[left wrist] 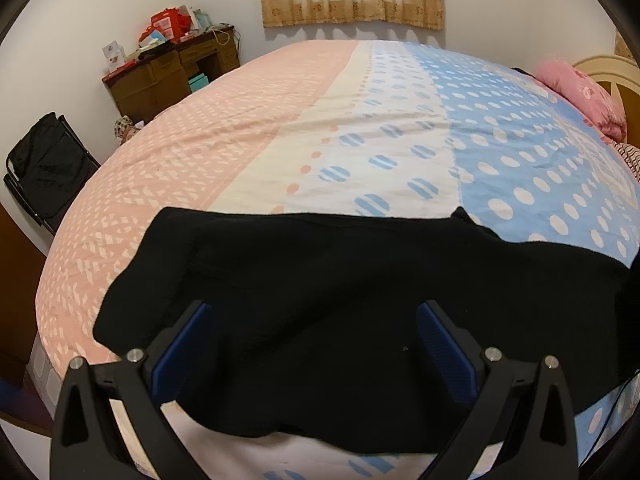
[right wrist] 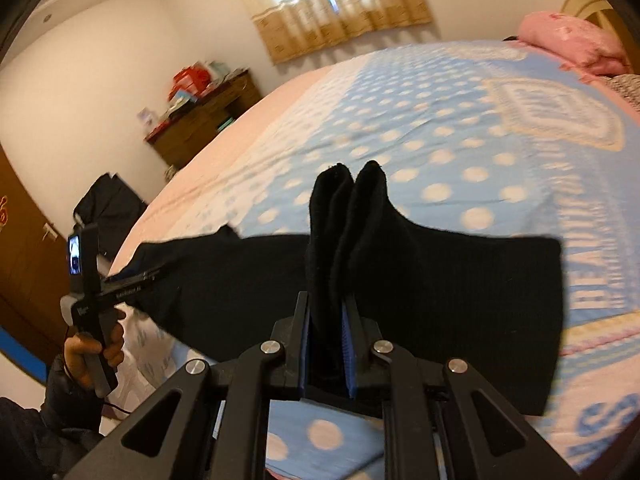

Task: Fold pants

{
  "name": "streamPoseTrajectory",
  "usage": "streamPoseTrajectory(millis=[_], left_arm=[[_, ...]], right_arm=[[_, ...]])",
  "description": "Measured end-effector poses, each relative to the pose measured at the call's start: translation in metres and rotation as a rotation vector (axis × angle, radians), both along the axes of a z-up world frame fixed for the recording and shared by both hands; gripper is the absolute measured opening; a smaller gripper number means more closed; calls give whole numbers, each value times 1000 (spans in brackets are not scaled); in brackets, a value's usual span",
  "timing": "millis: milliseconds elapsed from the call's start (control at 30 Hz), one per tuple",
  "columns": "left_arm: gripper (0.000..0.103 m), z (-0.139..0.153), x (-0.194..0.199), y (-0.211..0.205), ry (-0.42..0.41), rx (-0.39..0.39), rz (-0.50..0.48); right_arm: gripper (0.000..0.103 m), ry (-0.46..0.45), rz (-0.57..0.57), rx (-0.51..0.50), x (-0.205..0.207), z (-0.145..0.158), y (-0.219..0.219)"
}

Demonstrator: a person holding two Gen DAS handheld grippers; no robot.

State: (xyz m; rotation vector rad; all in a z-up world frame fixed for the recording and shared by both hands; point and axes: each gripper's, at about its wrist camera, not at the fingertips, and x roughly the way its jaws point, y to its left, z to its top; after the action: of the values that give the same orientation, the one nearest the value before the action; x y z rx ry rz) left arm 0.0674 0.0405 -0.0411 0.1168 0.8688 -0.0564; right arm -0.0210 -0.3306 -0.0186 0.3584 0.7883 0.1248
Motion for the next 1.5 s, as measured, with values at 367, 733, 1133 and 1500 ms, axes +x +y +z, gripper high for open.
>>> streamPoseTrajectory(millis=[367, 733, 1133, 1500], left_arm=[[103, -5, -3, -9, -8, 24, -42], [103, -14, -3, -16, 11, 50, -41], [103, -18, -4, -16, 16, 86, -33], [103, -22, -6, -19, 16, 95, -52]], right_arm=[[15, 37, 58, -145, 19, -35, 69], [17, 23, 6, -334, 23, -47, 98], [64, -36, 33, -240, 13, -47, 124], [63, 51, 148, 143, -32, -24, 111]])
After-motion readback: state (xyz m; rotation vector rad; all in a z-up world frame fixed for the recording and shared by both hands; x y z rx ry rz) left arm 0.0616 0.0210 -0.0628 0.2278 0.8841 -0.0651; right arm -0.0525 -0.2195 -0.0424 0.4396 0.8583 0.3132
